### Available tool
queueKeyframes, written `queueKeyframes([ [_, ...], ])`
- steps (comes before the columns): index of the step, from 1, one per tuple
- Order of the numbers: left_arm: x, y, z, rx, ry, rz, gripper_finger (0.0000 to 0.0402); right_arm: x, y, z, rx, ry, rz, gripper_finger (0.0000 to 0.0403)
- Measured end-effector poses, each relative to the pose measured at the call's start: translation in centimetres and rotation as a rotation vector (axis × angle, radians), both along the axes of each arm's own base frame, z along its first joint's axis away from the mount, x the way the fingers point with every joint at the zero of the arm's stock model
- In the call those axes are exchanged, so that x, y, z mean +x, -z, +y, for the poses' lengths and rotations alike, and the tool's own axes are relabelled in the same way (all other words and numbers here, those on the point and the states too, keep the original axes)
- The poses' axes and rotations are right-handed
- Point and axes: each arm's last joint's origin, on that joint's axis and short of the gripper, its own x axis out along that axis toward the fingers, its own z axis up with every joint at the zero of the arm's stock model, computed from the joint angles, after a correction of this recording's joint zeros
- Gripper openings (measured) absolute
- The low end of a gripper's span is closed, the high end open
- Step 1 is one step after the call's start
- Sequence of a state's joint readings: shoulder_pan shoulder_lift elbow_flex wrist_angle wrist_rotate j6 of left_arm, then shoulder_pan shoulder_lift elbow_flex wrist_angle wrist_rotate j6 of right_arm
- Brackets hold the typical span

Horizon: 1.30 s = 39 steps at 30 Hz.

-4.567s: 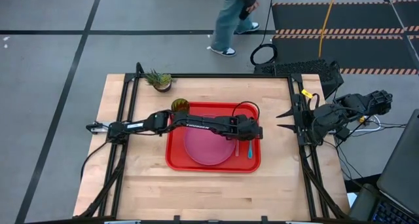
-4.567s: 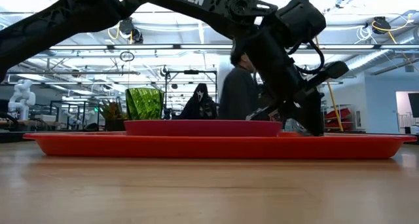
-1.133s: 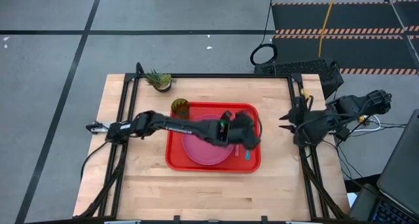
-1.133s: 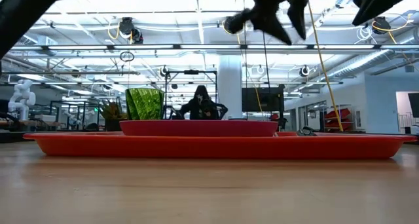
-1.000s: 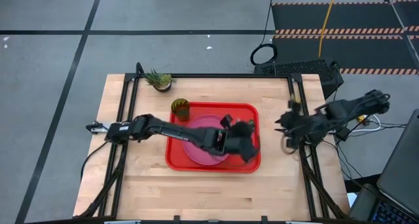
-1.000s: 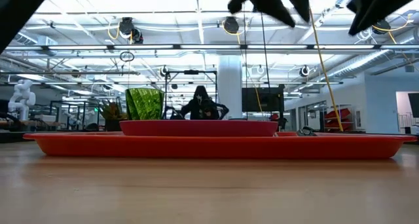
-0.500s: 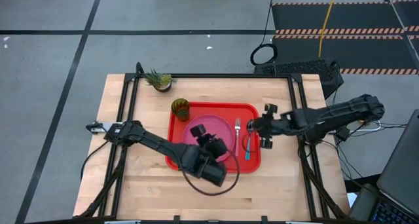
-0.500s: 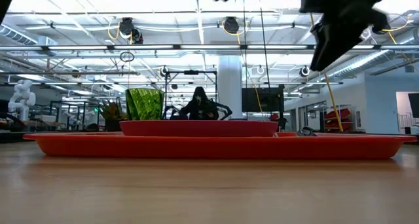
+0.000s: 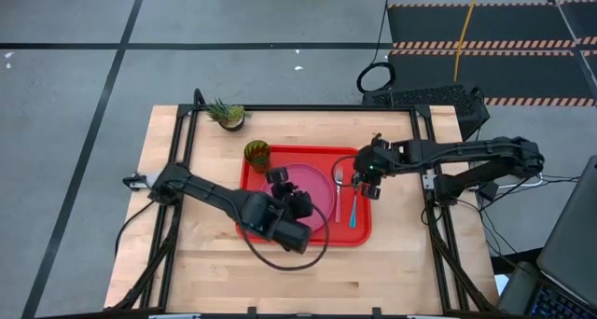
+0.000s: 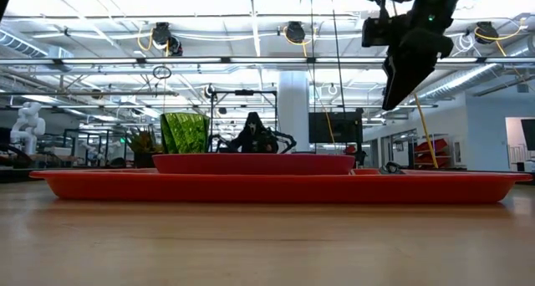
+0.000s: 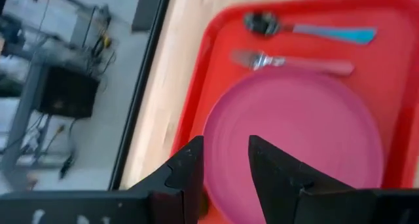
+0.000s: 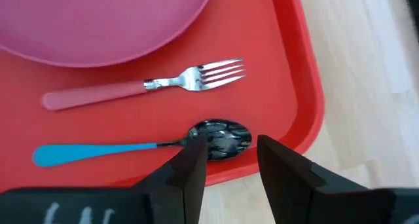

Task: Pick and place plate/cup/fork/spoon on tray
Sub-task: Put the blue spoon on the orange tray to the right of the pink fork

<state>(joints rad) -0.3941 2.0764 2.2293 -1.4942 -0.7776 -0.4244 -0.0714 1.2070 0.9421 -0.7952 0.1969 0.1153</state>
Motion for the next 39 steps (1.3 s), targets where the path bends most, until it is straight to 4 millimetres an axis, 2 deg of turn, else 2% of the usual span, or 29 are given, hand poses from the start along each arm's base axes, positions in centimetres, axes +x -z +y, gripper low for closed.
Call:
queueKeyframes([
  [4,0.1,-2.3,0.9,-0.065,0.126,-0.128,0.0124,0.2,-0.2,-0.2,0.018,0.015,-0.04,0.013],
  [8,0.5,-5.6,1.8,-0.259,0.424,-0.359,0.0124,0.4,-0.3,-0.3,0.029,0.041,-0.072,0.013],
  [11,0.1,-6.3,3.2,-0.405,0.638,-0.468,0.0124,0.3,-0.3,-0.2,0.043,0.066,-0.064,0.013],
  [13,-0.3,-5.8,4.6,-0.46,0.696,-0.528,0.0124,0.2,-0.2,-0.2,0.048,0.077,-0.055,0.013],
  [17,-1.5,-2.9,7.3,-0.496,0.711,-0.618,0.0124,0.1,-0.1,-0.2,0.047,0.078,-0.038,0.013],
  [23,-5.1,1.3,9.8,-0.522,0.699,-0.74,0.0124,0.0,-0.1,-0.6,0.04,0.082,-0.032,0.013],
  [30,-9.4,2.4,11.1,-0.462,0.617,-0.738,0.0124,-1.0,2.3,-2.0,0.048,0.168,0.011,0.013],
  [34,-11.2,3.0,11.3,-0.445,0.625,-0.723,0.0124,-1.6,3.8,-3.2,0.057,0.243,0.006,0.013],
  [39,-12.5,3.6,11.5,-0.442,0.621,-0.728,0.0124,-1.8,5.1,-4.8,0.055,0.314,-0.006,0.013],
])
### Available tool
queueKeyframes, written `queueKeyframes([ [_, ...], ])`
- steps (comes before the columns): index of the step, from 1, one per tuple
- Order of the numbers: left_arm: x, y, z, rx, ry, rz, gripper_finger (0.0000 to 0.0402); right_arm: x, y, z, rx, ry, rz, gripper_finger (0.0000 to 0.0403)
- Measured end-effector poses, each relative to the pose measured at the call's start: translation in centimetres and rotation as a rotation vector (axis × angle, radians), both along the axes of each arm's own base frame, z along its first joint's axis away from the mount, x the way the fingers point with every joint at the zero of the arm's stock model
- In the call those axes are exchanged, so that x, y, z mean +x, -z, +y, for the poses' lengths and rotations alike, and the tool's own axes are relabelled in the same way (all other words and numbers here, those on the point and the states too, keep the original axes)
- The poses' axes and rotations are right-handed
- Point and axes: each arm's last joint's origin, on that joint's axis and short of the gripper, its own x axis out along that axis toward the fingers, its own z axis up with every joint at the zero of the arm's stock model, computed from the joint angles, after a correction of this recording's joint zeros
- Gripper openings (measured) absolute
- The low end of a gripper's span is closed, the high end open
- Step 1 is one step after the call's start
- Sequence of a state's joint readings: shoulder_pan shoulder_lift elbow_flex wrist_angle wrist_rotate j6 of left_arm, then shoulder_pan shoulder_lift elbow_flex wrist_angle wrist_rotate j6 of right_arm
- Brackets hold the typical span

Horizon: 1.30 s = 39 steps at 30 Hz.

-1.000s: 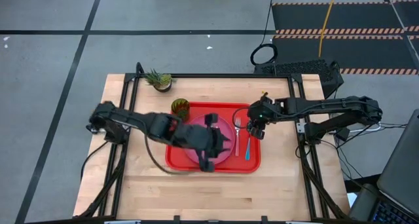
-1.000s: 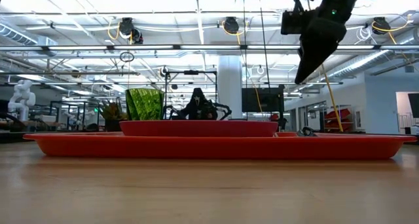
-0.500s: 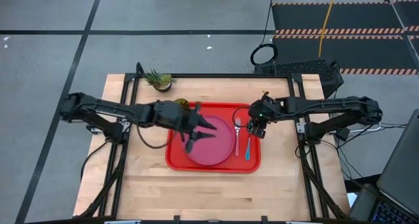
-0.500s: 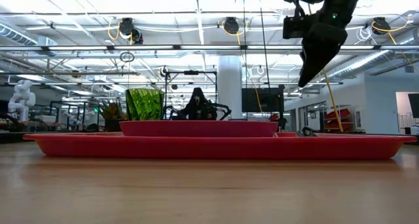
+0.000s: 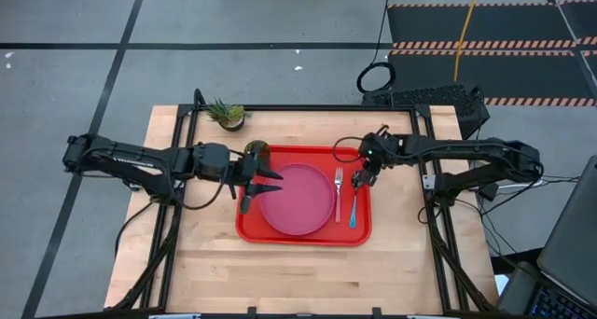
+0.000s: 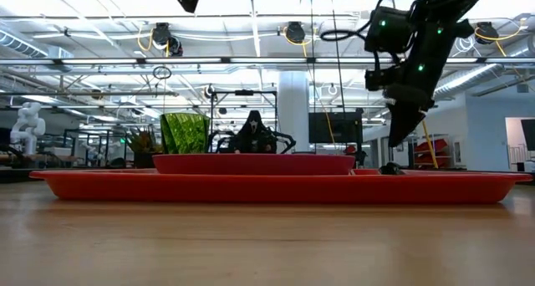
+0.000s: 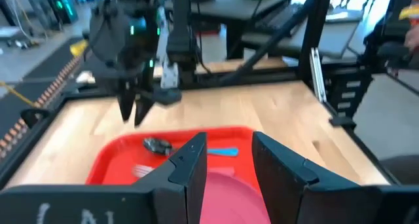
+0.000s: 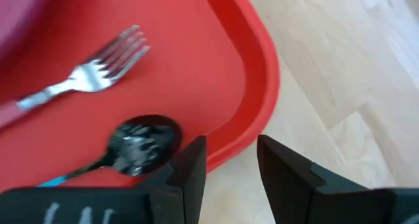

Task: Pick and place plate/cup/fork/spoon on tray
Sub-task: Put the blue spoon on the orange tray to the right of the pink fork

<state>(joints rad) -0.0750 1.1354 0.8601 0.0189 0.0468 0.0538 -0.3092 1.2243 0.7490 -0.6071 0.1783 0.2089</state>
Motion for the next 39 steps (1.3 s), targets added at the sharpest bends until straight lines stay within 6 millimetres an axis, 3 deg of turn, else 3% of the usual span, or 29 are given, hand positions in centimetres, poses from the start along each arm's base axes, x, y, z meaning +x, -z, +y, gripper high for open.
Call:
queueKeyframes([
  [12,-2.0,0.8,0.1,-0.01,0.001,-0.005,0.0124,1.0,2.0,-0.9,0.036,-0.01,0.06,0.013],
  [29,-2.2,1.1,-0.2,-0.025,0.007,0.036,0.0124,1.3,2.8,-1.0,0.045,-0.004,0.085,0.013],
  [39,-2.2,1.2,-0.7,-0.035,0.023,0.041,0.0124,1.6,2.7,0.1,0.046,-0.032,0.081,0.013],
])
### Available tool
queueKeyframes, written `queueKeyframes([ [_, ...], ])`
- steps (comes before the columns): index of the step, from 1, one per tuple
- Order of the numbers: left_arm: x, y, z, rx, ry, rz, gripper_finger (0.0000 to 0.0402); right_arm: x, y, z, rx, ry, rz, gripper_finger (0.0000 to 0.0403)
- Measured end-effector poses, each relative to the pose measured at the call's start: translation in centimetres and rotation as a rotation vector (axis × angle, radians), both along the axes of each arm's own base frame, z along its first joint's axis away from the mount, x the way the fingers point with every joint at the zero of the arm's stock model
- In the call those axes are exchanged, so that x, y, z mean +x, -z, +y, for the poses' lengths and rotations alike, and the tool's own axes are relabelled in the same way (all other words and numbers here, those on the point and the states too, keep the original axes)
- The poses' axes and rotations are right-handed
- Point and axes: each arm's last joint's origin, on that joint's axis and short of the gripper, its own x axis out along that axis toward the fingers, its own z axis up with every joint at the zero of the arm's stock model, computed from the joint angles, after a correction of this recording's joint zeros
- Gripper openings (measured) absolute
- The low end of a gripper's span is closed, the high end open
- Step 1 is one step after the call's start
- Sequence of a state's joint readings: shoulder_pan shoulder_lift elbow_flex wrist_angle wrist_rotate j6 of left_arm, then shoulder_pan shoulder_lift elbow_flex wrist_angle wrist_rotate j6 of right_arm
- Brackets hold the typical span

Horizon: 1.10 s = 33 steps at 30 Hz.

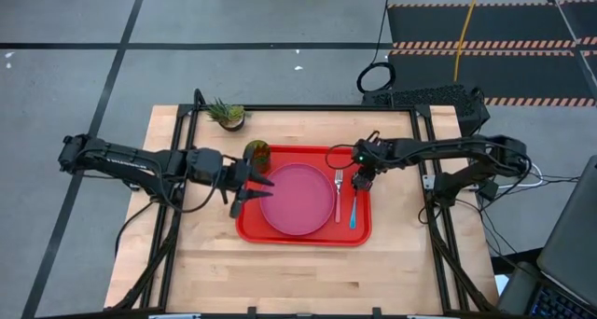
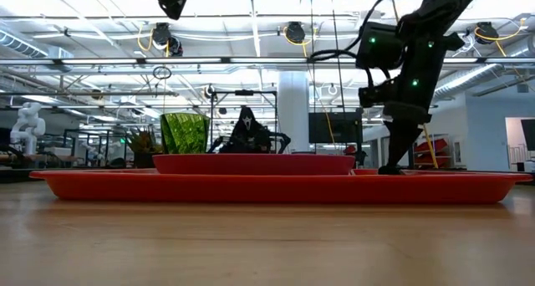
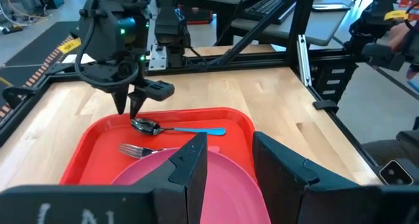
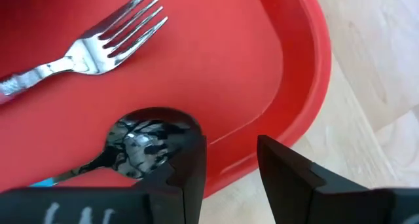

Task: Pick and place plate/cup/fork/spoon on tray
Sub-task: Put the blue spoon on the orange tray to the right of the pink fork

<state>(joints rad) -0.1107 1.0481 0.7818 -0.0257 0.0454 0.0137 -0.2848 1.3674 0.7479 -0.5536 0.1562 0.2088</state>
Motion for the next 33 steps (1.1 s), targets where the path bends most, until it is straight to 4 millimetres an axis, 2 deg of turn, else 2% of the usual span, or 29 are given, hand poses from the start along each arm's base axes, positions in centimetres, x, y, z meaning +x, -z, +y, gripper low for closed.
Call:
queueKeyframes([
  [17,0.0,0.0,-0.1,-0.014,0.001,0.005,0.0124,0.5,-0.3,2.0,-0.002,-0.059,-0.026,0.013],
  [24,0.0,0.0,-0.1,-0.003,0.003,0.005,0.0124,1.1,0.9,1.8,-0.052,-0.092,0.031,0.013],
  [33,0.0,0.1,-0.2,-0.012,0.004,0.012,0.0124,2.0,1.4,1.6,-0.072,-0.12,-0.008,0.013],
])
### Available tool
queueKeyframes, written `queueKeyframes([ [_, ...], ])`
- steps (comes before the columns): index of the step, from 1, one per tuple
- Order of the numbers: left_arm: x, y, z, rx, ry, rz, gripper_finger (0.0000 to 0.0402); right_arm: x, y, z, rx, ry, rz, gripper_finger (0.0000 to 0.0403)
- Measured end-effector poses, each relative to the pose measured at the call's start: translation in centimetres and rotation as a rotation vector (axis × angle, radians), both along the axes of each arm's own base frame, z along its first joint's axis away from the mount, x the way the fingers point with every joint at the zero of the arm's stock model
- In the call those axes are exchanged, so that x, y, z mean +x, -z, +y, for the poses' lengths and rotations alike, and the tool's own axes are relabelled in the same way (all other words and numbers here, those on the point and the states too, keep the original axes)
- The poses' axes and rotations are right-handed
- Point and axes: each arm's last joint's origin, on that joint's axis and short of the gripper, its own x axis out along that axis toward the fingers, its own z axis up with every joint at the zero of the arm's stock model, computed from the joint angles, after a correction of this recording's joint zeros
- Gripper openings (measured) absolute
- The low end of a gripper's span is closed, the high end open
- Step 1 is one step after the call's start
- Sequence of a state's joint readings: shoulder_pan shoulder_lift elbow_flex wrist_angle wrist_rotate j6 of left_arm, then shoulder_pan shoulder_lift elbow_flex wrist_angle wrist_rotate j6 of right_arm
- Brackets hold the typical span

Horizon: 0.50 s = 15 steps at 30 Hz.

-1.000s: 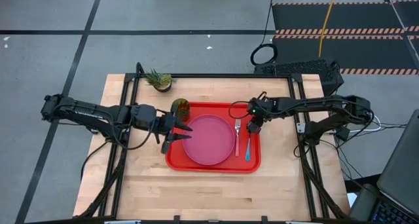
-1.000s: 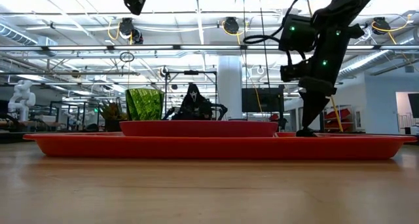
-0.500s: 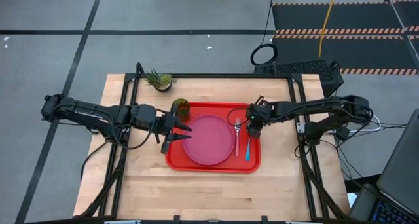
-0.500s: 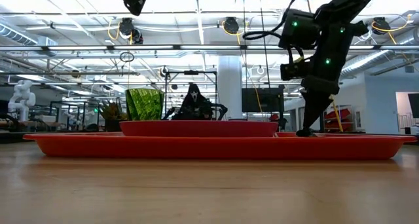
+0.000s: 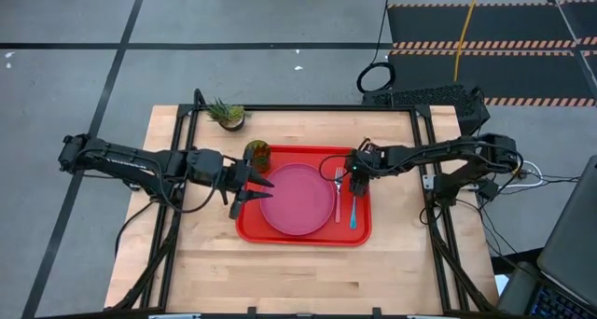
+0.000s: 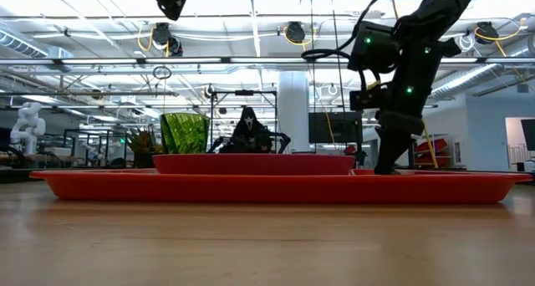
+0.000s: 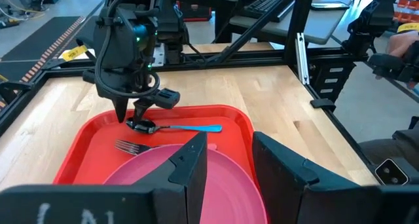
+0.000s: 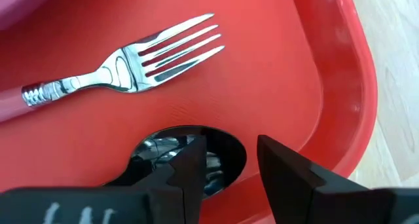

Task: Pick and place plate/cup/fork/spoon on tray
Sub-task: Put the blue spoon on the orange tray to the right of the pink fork

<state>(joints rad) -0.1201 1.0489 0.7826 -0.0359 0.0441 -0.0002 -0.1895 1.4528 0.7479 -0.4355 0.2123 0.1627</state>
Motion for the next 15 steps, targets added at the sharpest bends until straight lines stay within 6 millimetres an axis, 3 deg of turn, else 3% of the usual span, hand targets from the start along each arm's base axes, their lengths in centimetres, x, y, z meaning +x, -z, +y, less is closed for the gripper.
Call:
queueKeyframes([
  [15,-0.07,0.14,-0.16,0.001,0.007,0.016,0.0124,-0.01,-0.1,-0.98,-0.015,0.017,-0.017,0.013],
])
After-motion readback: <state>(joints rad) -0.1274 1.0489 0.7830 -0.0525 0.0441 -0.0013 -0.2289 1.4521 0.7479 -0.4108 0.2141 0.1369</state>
